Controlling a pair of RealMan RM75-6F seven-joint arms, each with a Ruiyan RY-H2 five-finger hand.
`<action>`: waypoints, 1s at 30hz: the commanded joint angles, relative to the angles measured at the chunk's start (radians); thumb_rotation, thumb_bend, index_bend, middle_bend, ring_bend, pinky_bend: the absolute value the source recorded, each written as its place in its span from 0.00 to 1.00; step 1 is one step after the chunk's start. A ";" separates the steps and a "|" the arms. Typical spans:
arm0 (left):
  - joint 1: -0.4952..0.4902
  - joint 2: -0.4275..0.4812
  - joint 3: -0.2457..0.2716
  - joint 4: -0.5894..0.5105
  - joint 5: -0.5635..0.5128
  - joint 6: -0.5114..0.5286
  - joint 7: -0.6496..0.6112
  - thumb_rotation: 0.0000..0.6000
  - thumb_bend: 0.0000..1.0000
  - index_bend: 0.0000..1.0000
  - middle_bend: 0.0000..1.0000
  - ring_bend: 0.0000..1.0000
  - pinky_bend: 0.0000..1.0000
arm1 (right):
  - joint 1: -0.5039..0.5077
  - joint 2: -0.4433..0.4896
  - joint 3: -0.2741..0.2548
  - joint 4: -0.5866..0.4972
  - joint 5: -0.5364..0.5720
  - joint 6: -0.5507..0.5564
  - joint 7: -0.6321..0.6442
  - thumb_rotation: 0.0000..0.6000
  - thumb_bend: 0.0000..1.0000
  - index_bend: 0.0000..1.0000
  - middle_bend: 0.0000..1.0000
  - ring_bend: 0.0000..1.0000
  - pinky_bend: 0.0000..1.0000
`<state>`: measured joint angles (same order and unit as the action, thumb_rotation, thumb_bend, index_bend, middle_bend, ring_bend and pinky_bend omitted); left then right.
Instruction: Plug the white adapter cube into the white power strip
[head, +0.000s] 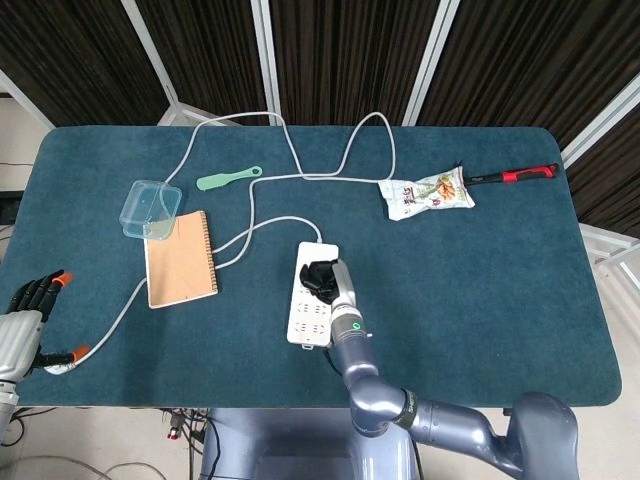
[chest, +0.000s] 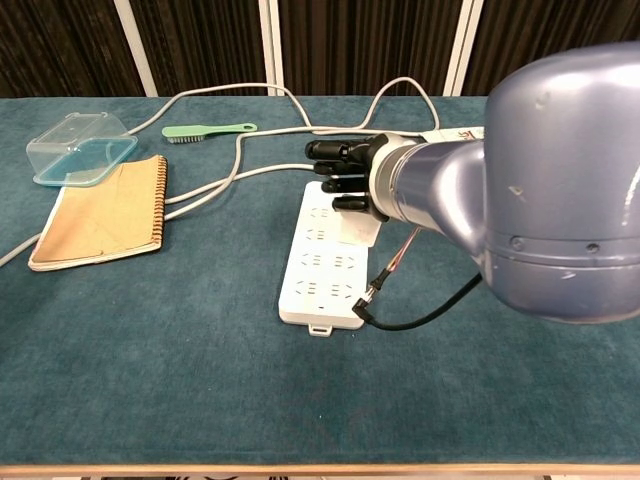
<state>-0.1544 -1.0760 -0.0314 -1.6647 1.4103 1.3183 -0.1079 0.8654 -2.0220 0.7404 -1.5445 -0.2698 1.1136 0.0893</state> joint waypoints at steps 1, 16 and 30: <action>0.000 0.001 0.000 0.000 0.000 0.000 -0.002 1.00 0.00 0.00 0.00 0.00 0.00 | 0.002 -0.005 -0.001 0.009 -0.002 -0.003 0.000 1.00 0.66 1.00 0.90 0.83 0.74; 0.000 0.002 0.001 -0.001 0.002 -0.001 -0.005 1.00 0.00 0.00 0.00 0.00 0.00 | 0.010 -0.021 0.013 0.021 -0.016 0.003 -0.006 1.00 0.66 1.00 0.90 0.83 0.74; -0.001 0.002 0.000 -0.001 0.001 -0.003 -0.011 1.00 0.00 0.00 0.00 0.00 0.00 | 0.017 -0.050 0.006 0.052 -0.016 -0.022 -0.008 1.00 0.66 1.00 0.90 0.83 0.74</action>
<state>-0.1558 -1.0744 -0.0316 -1.6652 1.4116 1.3157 -0.1190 0.8825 -2.0718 0.7466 -1.4923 -0.2861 1.0921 0.0807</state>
